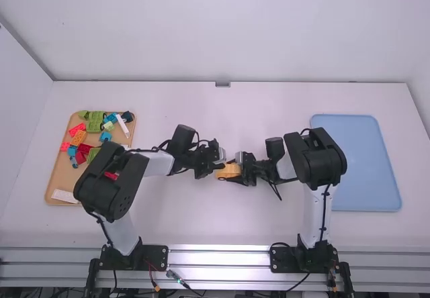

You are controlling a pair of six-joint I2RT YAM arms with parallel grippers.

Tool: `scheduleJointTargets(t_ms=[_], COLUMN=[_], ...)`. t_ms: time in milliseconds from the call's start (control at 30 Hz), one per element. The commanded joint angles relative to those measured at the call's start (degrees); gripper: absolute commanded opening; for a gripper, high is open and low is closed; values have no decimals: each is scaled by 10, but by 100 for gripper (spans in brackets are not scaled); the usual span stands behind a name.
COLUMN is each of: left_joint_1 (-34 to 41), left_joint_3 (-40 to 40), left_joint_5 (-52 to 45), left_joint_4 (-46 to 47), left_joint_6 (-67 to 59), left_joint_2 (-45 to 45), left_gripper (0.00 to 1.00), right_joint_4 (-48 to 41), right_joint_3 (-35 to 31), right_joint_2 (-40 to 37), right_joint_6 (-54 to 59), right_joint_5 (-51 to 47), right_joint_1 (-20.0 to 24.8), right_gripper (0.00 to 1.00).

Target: Assemble lego blocks to make yellow taxi

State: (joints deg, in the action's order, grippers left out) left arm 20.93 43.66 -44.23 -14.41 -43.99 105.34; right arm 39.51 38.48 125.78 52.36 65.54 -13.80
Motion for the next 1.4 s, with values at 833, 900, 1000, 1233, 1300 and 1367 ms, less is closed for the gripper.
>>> scheduleJointTargets(t_ms=[833,900,1000,1233,1300,1367], left_joint_1=[-175,-218,-255,-332,-346,-359], left_joint_3=[149,149,149,151,159,180], left_joint_5=[63,62,64,85,126,174], left_joint_4=[279,273,268,267,283,320], left_joint_6=[102,139,176,261,269,266], left_joint_2=[-188,-188,-188,-188,-188,-187], left_gripper=[99,99,99,99,99,99], right_joint_4=[-38,-69,-107,-287,-346,-393], right_joint_3=[-19,-33,-48,-63,-58,-54], right_joint_2=[-38,-72,-118,-272,-312,-358], right_joint_6=[-83,-80,-80,-55,-41,-44], right_joint_5=[-40,-89,-153,-310,-348,-393], right_joint_1=[12,19,22,20,16,8], right_gripper=[94,98,99,99,99,99])
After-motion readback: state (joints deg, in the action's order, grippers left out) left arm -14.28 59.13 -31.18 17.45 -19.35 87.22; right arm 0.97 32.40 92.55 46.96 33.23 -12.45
